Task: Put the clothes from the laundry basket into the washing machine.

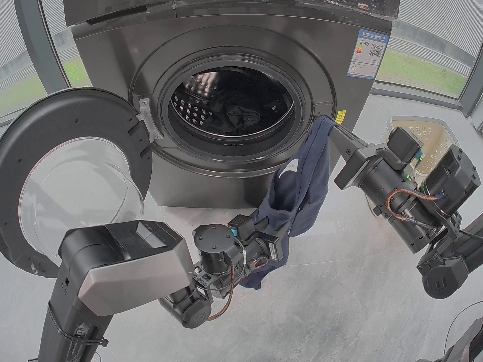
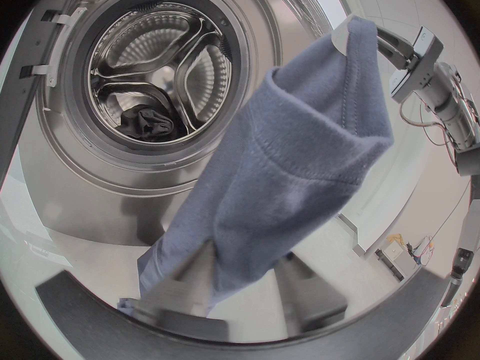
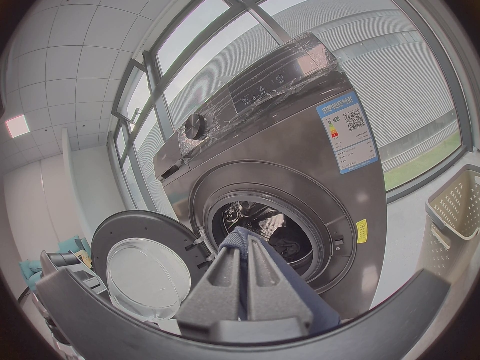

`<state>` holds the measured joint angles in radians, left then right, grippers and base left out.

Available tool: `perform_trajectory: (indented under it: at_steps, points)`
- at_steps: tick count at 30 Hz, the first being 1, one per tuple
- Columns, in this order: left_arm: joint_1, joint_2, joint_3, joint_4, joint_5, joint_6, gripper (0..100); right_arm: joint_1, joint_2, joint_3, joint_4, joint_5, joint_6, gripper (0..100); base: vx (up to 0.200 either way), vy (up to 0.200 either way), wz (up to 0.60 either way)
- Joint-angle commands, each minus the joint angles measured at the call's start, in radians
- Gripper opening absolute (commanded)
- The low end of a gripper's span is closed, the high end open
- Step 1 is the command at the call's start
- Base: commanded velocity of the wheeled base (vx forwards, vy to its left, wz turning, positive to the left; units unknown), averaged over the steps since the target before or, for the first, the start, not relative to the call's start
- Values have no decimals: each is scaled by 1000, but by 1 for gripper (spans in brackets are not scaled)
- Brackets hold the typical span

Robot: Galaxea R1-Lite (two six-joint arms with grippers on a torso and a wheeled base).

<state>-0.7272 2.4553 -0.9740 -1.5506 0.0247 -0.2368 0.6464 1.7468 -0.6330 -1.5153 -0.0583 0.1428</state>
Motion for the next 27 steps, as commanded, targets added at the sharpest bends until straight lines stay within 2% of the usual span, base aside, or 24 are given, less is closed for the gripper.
perform_trajectory:
  at_steps: [1, 5, 8, 11, 13, 15, 17, 19, 21, 22, 23, 25, 27]
  points:
    - [6, -9, -6, -2, 4, -1, 0, -4, 2, 1, 0, 0, 0, 0, 0, 0, 0]
    - [17, -58, 18, -2, 6, 1, 0, -8, 2, 1, 0, 0, 0, 0, 0, 0, 0]
    - [40, -153, 103, -2, 6, 8, 0, -11, 0, 3, 0, 0, 0, 0, 0, 0, 0]
    - [81, -305, 247, 0, 3, 17, 0, -13, -3, 3, 0, 0, 1, 0, 0, 0, 0]
    - [104, -366, 311, 0, -5, 11, 0, -14, -3, 3, 1, 0, 0, 0, 0, 0, 0]
    - [141, -501, 443, -2, -25, -26, 0, -17, 0, 1, 1, 0, 0, 0, 0, 0, 0]
    - [175, -569, 500, -2, -32, -85, 0, -13, 3, -1, 1, 0, 0, 0, 0, 0, 0]
    - [223, -622, 525, -2, -31, -121, 0, -8, 5, 3, 0, -2, 1, 0, 0, 0, 0]
    - [276, -665, 523, 0, -38, -130, 0, -14, 11, 10, 0, 0, 3, 0, 0, 0, 0]
    - [279, -667, 520, 1, -38, -130, 0, -14, 13, 10, 0, 0, 3, 0, 0, 0, 0]
    - [322, -671, 494, 0, -49, -118, 0, -17, 22, 19, -2, 0, 4, 0, 0, 0, 0]
    - [331, -684, 469, 1, -49, -104, 0, -24, 28, 33, -2, 2, 4, 0, 0, 0, 0]
    - [336, -700, 460, 0, -49, -104, 0, -42, 36, 41, -3, 3, 4, 0, 0, 0, 0]
